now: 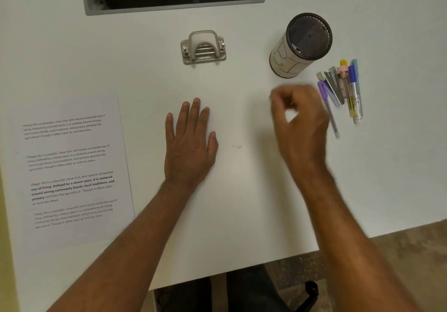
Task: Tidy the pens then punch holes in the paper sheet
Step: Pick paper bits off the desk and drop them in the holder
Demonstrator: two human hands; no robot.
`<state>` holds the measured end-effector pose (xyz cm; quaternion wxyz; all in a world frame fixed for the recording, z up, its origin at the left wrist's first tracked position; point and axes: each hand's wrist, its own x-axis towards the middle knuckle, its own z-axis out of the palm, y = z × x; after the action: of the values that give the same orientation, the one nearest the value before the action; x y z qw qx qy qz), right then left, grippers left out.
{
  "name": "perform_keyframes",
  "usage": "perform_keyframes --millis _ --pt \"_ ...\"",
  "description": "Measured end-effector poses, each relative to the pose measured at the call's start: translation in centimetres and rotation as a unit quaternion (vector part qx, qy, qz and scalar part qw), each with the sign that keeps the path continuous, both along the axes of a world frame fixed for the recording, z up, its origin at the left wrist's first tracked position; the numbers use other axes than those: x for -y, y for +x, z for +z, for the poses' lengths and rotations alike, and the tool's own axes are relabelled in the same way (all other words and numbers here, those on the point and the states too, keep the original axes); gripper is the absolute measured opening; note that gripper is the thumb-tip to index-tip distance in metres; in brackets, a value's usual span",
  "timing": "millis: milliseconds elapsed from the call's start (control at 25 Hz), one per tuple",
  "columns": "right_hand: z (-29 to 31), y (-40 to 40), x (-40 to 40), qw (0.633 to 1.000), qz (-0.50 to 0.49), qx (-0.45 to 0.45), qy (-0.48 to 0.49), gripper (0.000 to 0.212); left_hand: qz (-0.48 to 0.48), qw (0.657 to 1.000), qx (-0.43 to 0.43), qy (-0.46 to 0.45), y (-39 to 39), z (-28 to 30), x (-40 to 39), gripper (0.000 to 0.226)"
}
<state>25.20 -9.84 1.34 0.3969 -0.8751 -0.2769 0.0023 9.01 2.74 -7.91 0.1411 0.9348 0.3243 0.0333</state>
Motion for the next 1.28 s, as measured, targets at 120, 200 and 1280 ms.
perform_keyframes --millis 120,200,1280 --pt "-3.8 -6.0 2.7 0.99 0.05 -0.075 -0.109 0.013 -0.003 1.0 -0.001 0.003 0.0 -0.2 -0.1 0.059" --pt "-5.3 -8.0 3.9 0.983 0.042 -0.084 -0.16 0.018 -0.003 1.0 -0.006 0.01 0.0 -0.4 -0.2 0.06" --pt "-7.8 -8.2 2.0 0.992 0.006 -0.081 -0.099 0.012 -0.001 1.0 -0.001 0.026 -0.2 -1.0 -0.2 0.059"
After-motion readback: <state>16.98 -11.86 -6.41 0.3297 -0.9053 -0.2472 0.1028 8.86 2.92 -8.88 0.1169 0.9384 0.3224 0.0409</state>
